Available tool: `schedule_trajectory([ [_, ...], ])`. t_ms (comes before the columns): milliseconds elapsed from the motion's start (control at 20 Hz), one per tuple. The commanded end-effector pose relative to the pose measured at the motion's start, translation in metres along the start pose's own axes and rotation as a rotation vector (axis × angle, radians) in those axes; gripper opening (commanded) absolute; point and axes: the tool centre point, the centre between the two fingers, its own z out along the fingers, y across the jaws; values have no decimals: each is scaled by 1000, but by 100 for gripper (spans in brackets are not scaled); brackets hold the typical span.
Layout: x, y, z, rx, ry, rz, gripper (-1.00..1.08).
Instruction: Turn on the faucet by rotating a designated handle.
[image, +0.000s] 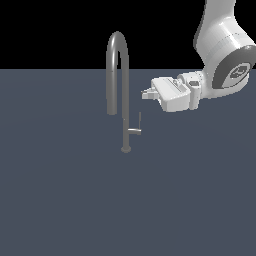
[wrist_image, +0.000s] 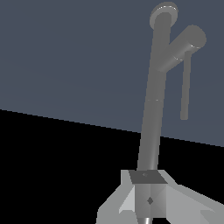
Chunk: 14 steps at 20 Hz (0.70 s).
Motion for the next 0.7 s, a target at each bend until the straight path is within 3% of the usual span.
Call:
schedule_trajectory([
  [0, 17, 0, 3, 51, -40, 49, -100],
  [300, 46, 1, 11, 137, -108, 133, -100],
  [650, 61, 3, 17, 181, -143, 176, -100],
])
